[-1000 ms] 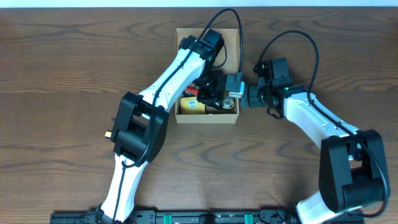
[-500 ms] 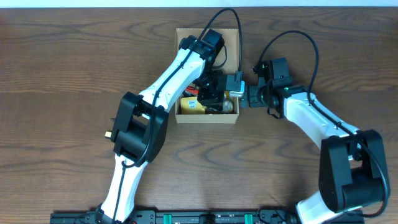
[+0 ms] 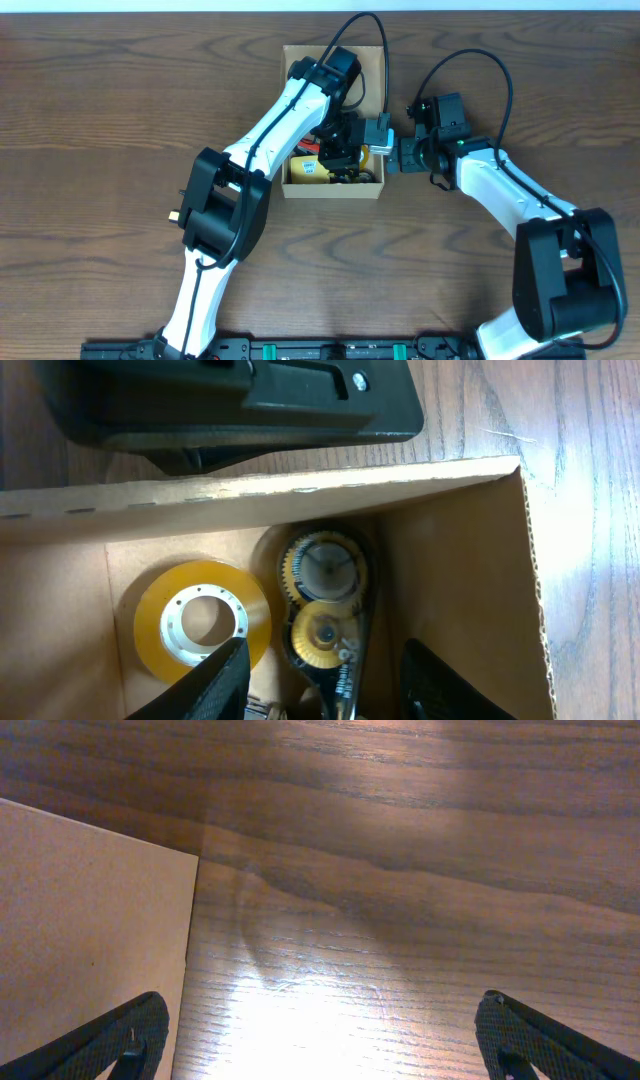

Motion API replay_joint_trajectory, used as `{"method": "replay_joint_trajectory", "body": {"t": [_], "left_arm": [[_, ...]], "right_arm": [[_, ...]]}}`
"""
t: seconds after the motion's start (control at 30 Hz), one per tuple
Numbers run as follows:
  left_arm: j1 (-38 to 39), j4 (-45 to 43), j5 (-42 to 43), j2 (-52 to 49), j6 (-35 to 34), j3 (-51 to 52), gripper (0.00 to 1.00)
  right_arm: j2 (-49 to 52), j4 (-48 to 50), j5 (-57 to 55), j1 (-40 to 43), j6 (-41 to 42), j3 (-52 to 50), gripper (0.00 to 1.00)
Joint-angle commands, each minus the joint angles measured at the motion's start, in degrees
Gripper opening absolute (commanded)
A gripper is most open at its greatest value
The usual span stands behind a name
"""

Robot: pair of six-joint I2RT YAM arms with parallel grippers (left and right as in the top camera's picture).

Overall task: Pack container
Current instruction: 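Lower the correction tape into the box beside the tape roll and release, then withdraw the left gripper from the box toward the staples box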

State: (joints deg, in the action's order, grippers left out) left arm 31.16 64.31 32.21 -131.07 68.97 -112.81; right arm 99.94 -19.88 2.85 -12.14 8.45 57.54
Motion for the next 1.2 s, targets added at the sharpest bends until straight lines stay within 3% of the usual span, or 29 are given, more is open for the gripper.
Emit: {"method": "replay_joint_trajectory", "body": {"t": [0.0,0.37,0.6,0.87,1.07,1.17], "left_arm": [[-0.04,0.28,0.55,0.83,-0.52,-0.68,0.48],[-0.09,0.09,-14.91,10.08,-2.34,-2.54,0.39],[-0.31,-0.09,-16.52,18.67,-3.98,-2.54,0.35],[-4.98,2.54,-26.12,26.82,-23.82,-2.54,0.34],[-11.74,6.47,-26.45,27.93,-37.57,-2.51,0.24],[-15.47,8.28,-26.45,27.93,-47.10,-2.51,0.13]], "right_arm": [[0.52,-0.07,0.00,0.15,-0.83,-0.13,0.99],[0.52,-0.07,0.00,0.15,-0.83,-0.13,0.99],[0.52,-0.07,-0.02,0.15,-0.83,-0.13,0.99],[0.52,-0.07,0.00,0.15,-0.83,-0.13,0.99],[0.52,-0.07,-0.02,0.15,-0.83,-0.13,0.99],[0.52,-0.07,-0.02,0.15,-0.83,-0.13,0.99]]}}
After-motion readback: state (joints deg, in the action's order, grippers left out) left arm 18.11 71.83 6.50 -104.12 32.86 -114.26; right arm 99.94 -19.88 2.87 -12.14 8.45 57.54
